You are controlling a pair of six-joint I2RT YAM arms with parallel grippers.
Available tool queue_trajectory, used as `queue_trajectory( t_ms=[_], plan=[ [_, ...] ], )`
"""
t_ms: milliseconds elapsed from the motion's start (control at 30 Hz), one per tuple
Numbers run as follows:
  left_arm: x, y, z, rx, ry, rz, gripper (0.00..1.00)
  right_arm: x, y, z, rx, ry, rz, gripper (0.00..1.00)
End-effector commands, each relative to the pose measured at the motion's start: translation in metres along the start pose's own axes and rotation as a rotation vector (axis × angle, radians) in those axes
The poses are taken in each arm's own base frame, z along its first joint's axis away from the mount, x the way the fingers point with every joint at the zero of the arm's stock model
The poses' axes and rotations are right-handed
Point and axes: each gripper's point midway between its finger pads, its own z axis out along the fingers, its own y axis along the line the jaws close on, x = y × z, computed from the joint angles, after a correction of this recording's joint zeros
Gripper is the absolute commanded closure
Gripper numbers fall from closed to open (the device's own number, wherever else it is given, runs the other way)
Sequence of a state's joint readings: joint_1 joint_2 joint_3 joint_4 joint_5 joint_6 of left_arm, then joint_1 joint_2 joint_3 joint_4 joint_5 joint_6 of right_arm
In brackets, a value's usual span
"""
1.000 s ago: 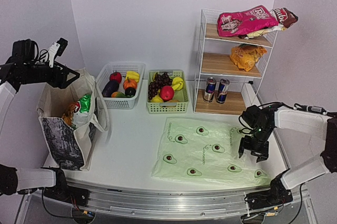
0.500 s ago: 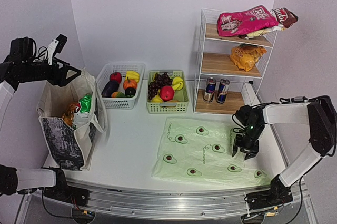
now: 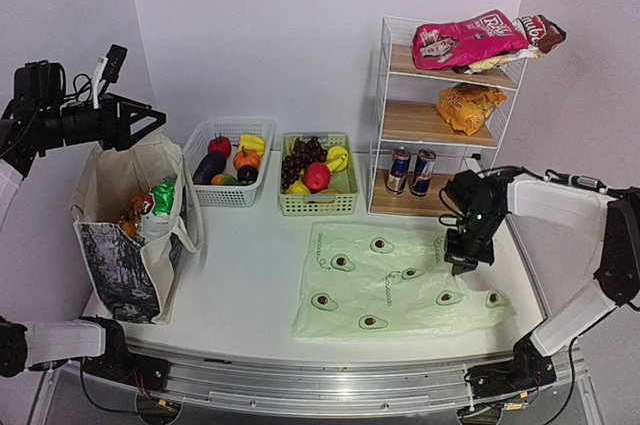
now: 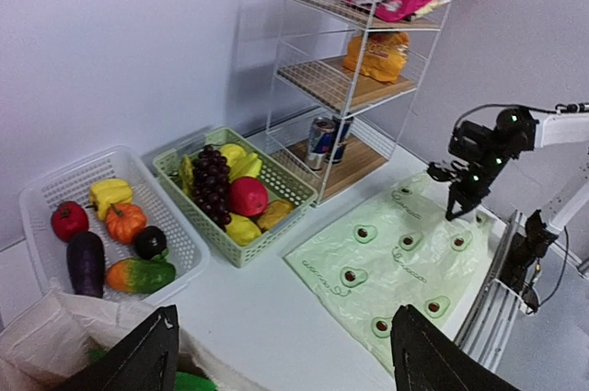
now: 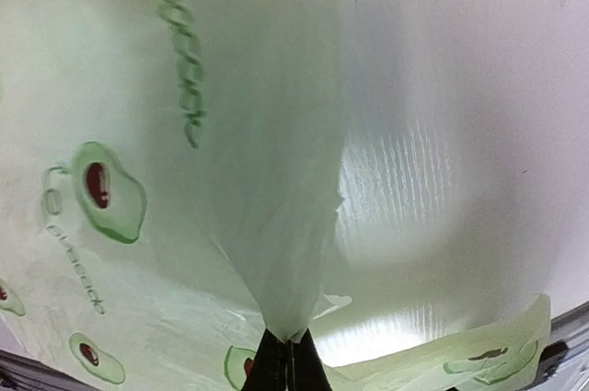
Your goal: Place the mixed food into the grocery bags and tie them
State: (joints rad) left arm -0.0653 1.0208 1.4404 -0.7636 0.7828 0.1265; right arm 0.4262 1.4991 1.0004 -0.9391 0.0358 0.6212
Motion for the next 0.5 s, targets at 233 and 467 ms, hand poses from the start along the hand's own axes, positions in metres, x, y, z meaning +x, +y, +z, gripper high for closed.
queue_trajectory(
  t_ms=[233, 467],
  plan=[
    [0.034, -0.068, 0.059, 0.215, 0.160, -0.130, 0.26, 0.028, 0.111, -0.168, -0.058, -0.433, -0.573, 1.00],
    [0.049, -0.096, 0.078, 0.306, 0.242, -0.191, 0.19, 0.116, 0.263, -0.211, -0.109, -0.728, -1.306, 1.00]
  ],
)
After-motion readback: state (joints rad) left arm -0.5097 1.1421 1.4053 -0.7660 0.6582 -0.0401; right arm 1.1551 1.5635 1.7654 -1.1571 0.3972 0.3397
